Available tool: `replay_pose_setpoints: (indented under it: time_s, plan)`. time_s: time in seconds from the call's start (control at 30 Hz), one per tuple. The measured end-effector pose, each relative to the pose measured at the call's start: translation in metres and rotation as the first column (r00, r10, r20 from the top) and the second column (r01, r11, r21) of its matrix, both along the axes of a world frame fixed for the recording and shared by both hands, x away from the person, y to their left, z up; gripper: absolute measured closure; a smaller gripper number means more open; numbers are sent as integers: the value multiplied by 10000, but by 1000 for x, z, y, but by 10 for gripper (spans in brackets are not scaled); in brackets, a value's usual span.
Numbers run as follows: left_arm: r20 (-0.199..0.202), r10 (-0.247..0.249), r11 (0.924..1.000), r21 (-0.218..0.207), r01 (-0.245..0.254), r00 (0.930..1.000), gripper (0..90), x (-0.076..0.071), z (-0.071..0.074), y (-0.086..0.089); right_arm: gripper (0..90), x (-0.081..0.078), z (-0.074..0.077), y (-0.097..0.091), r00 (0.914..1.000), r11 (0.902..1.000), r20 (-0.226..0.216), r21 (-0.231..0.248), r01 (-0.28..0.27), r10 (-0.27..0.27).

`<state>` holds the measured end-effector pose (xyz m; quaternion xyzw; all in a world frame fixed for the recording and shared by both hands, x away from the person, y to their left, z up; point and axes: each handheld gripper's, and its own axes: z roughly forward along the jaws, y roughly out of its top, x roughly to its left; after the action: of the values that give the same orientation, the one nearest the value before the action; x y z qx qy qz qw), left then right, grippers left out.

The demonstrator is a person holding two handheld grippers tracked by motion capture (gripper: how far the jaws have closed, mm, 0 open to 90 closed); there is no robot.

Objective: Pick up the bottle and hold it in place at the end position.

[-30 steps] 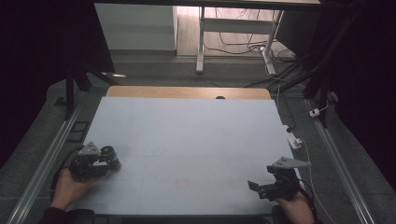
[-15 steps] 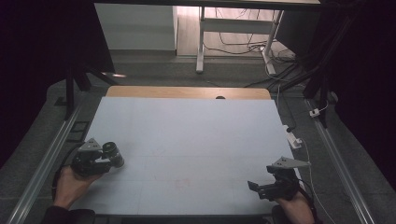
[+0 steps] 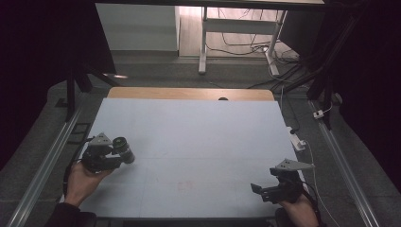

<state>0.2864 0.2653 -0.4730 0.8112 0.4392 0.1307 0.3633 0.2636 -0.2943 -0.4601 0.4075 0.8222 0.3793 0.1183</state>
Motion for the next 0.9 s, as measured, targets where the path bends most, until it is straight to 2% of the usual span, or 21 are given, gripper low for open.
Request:
replay_pose_setpoints:
  time_s: [0.5, 0.8, 0.9]
  plan:
    - [-6, -457, 9989, -140, 457, 9990, 538, 25, 14, -44, 9, 0, 0, 0, 10000, 10000, -21, 66, 35, -35]
    - [65, -528, 9986, -11, 528, 9986, 538, 42, 19, -69, 9, 0, 0, 0, 10000, 10000, -42, 51, 39, -38]
    - [73, -637, 9979, 148, 636, 9979, 537, 49, 21, -79, 9, 0, 0, -1, 10000, 10000, -42, 50, 46, -46]
